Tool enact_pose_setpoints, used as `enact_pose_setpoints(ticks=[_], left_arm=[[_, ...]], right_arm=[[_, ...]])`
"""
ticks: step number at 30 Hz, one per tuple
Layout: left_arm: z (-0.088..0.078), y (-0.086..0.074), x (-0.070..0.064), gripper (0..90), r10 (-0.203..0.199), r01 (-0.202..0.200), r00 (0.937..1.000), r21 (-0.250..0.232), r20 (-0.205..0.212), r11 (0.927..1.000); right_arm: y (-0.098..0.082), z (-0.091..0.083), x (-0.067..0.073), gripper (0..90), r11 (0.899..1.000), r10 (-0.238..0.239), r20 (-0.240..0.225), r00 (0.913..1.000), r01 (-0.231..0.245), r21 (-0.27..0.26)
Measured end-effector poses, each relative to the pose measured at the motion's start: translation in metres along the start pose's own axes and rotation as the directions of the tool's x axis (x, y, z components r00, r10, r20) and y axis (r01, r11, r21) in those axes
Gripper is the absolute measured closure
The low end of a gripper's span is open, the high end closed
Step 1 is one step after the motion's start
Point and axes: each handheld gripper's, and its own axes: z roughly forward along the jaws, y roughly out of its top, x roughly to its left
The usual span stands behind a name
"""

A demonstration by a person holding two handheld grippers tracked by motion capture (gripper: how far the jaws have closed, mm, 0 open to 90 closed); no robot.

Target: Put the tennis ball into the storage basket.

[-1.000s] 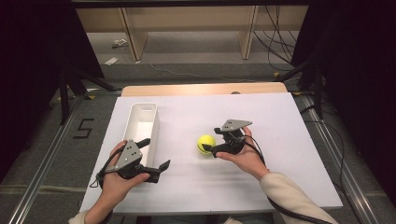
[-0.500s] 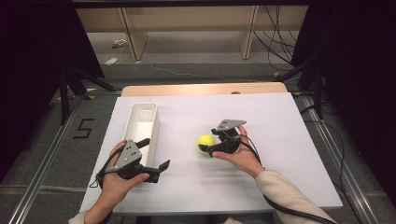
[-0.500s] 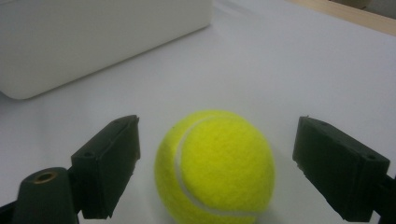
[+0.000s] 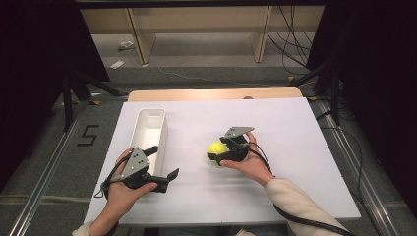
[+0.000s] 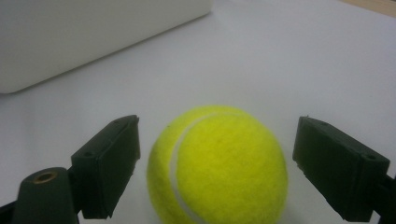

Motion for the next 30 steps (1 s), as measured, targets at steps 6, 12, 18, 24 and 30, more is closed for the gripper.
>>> enact_pose_setpoints(ticks=[6,12,18,24,30], left_arm=[[0.0,0.0,0.0,0.0,-0.002,0.002,1.0,-0.001,0.0,1.0],[0.0,0.0,0.0,0.0,0.0,0.0,1.0,-0.001,0.001,1.0],[0.0,0.0,0.0,0.0,-0.002,0.002,1.0,0.0,0.001,1.0],[0.0,0.0,0.0,0.0,0.001,-0.001,1.0,0.0,0.002,1.0],[0.0,0.0,0.0,0.0,-0.001,0.001,1.0,0.0,0.002,1.0]], right_arm=[[-0.001,0.005,0.0,15.5,1.0,-0.003,-0.001,1.0,0.003,0.017],[-0.003,0.008,0.0,15.5,0.999,-0.003,0.0,1.0,0.003,0.032],[-0.005,0.012,0.001,15.5,0.999,-0.006,-0.005,1.0,0.006,0.047],[-0.005,0.014,0.0,15.5,0.999,0.0,-0.004,1.0,0.0,0.052],[-0.006,0.014,-0.001,15.8,0.998,0.002,0.0,1.0,-0.002,0.057]])
